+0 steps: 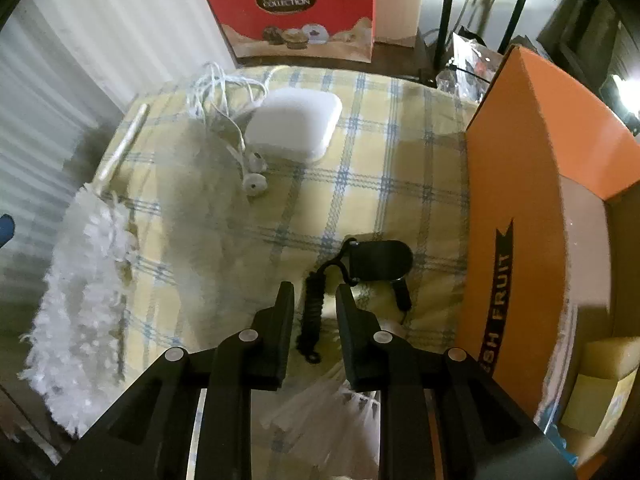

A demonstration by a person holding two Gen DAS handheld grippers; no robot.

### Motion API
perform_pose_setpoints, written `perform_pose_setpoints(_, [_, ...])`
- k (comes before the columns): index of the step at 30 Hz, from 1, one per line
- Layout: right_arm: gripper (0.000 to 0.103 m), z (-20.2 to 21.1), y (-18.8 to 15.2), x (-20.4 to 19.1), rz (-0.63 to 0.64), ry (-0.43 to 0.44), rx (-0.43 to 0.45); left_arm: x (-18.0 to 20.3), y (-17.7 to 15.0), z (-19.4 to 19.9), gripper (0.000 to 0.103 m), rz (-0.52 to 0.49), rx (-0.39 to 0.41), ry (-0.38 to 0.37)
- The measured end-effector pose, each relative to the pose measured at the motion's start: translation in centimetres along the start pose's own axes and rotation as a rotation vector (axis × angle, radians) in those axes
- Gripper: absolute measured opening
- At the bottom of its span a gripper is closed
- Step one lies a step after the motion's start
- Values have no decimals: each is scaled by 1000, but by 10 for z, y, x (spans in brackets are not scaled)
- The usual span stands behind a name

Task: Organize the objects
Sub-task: 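Move the right gripper to the black strap beside the shuttlecock and grasp it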

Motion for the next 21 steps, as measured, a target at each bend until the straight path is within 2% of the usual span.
perform_pose_setpoints(9, [23, -12, -1, -3, 26, -27, -21, -4, 0, -2, 103, 20, -4, -16])
perform_pose_setpoints(11, [12, -14, -1, -5, 47, -48, -16, -3, 0, -2, 103, 18, -4, -18])
perform_pose_setpoints(13, [9, -14, -2, -7, 65, -62, -7, -1, 0, -1, 103, 14, -4, -19])
perform_pose_setpoints(16, [9, -11, -3, -7, 35, -19, 6, 0, -1, 0, 103, 17, -5, -27])
perform_pose_setpoints(21, [9, 12, 3, -8, 13, 29, 76, 1, -1, 5, 103, 25, -12, -65])
Point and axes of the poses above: each gripper's, at about its wrist camera, not at the fingertips, and z roughly against the way its jaws point, x to its right, y to its top, the point moved 9 cm from there along -z, roughly the way its jaws point, and after that the axes turned 2 degrees about x, right-handed, at the moved point
